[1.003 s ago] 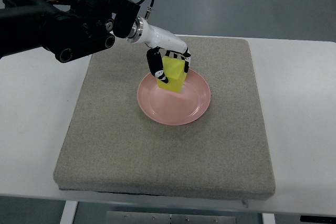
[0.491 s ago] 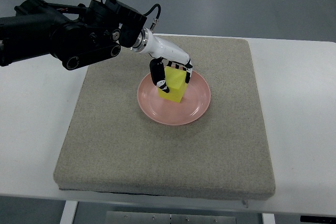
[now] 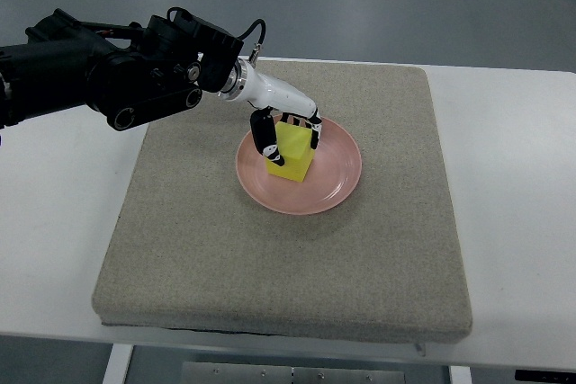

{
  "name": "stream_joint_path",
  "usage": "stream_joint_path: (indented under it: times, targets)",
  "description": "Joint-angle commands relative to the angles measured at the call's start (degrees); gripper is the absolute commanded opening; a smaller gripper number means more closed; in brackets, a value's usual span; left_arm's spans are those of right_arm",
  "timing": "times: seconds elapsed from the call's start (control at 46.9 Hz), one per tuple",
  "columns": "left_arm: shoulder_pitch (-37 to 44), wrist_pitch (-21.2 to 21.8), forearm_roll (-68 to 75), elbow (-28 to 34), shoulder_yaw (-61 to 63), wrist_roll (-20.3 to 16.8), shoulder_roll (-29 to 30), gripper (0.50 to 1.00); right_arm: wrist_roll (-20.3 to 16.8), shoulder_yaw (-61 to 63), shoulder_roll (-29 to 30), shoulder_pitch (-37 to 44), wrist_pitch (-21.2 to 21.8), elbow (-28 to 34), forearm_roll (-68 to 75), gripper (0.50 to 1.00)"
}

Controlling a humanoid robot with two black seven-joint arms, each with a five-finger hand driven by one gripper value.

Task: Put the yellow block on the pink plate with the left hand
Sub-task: 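Open the left hand and lift it off the cube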

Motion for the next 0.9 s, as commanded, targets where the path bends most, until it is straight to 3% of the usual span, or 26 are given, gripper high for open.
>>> stream_joint_path:
  times: [0.0, 0.149, 0.619, 0.875]
  targets:
    - [0.01, -0.41, -0.2, -0.4, -0.09, -0.09, 0.0, 0.906, 0.0, 0.0, 0.0, 0.0, 0.01, 0.0, 0.0, 0.924]
    - [-0.07, -0.49, -0.2, -0.49, 0.0, -0.18, 0.0, 0.96, 0.0, 0.0, 0.0, 0.0, 0.01, 0.0, 0.0, 0.924]
    - [-4.11, -0.93, -0.46, -5.06, -4.39, -0.26, 2.28, 0.984, 0.0, 0.0, 0.0, 0.0, 0.01, 0.0, 0.0, 0.924]
    - [-4.03, -0.32, -0.46, 0.21, -9.76, -0.26, 2.46, 0.986, 0.0, 0.0, 0.0, 0.0, 0.01, 0.0, 0.0, 0.924]
